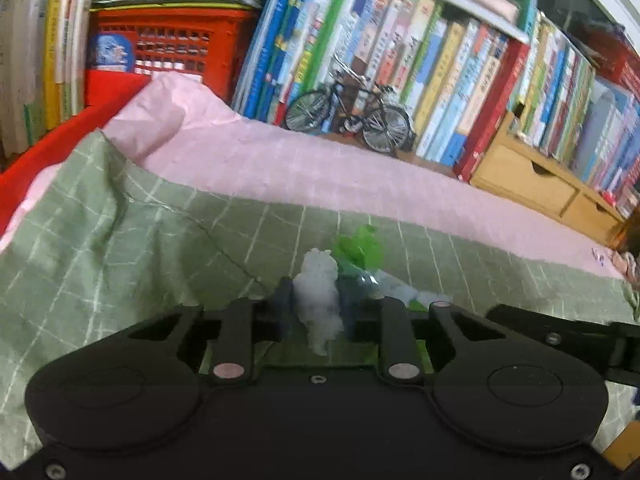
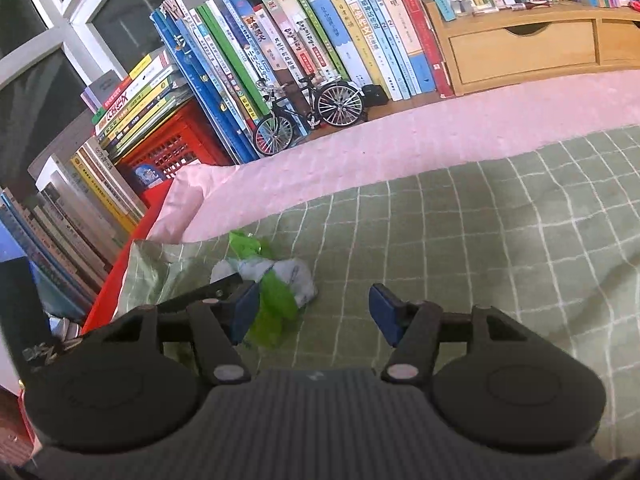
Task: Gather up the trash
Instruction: 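Grasp the white tissue with the left tool while the right grasps the green-white wrapper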
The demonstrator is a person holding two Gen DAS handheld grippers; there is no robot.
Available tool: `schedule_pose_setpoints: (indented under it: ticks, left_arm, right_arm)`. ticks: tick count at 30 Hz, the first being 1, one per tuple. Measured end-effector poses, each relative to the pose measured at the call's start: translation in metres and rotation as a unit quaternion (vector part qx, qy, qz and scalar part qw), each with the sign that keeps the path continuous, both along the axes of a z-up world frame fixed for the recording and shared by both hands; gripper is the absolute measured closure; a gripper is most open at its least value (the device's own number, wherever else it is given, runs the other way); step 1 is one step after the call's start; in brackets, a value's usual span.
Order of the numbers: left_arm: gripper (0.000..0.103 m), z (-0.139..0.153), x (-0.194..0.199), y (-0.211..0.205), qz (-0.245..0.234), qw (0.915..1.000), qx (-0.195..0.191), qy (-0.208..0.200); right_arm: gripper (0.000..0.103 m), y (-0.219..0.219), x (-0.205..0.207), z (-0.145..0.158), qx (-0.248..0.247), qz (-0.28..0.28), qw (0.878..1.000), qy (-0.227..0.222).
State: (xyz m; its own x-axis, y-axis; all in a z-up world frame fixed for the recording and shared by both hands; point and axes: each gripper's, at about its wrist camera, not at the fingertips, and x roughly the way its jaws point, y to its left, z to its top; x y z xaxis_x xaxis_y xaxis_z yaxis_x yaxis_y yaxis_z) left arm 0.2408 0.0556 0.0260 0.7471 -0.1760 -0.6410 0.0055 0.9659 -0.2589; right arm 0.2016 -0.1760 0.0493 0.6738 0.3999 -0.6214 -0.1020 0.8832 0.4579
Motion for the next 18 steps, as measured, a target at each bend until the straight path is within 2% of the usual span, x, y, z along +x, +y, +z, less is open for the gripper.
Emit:
schedule_pose_setpoints:
  ticks: [6,11,12,13,16,18]
  left_arm:
    - [0.081,0.014,-0.015,0.019,0.042,0.9987,0.016,-0.022]
    - [0.081,0.022,-0.030,0.037,0.047,0.9980,0.029,-0.029]
    - [0.081,0.023,-0.032,0.040,0.046,0.9980,0.031,-0.030]
    - [0.081,0.024,-0.036,0.041,0.046,0.9979,0.031,-0.032]
    - [0.081,0.027,-0.044,0.039,0.039,0.9975,0.044,-0.039]
    - [0.081,0.027,-0.049,0.035,0.033,0.9973,0.050,-0.041]
  right_arm:
    - [0.026,0.008,0.019,-0.010,0.046,0.000,0.999,0.007]
    - [0.025,0.039,0.033,-0.021,0.004,0.032,0.999,0.020]
    - [0.027,0.043,0.035,-0.023,0.000,0.038,0.999,0.025]
    - [0.038,0.047,0.036,-0.025,-0.006,0.041,0.999,0.030]
    - [0.050,0.054,0.030,-0.023,-0.023,0.053,0.998,0.023]
    - [0.051,0.054,0.025,-0.021,-0.027,0.053,0.998,0.020]
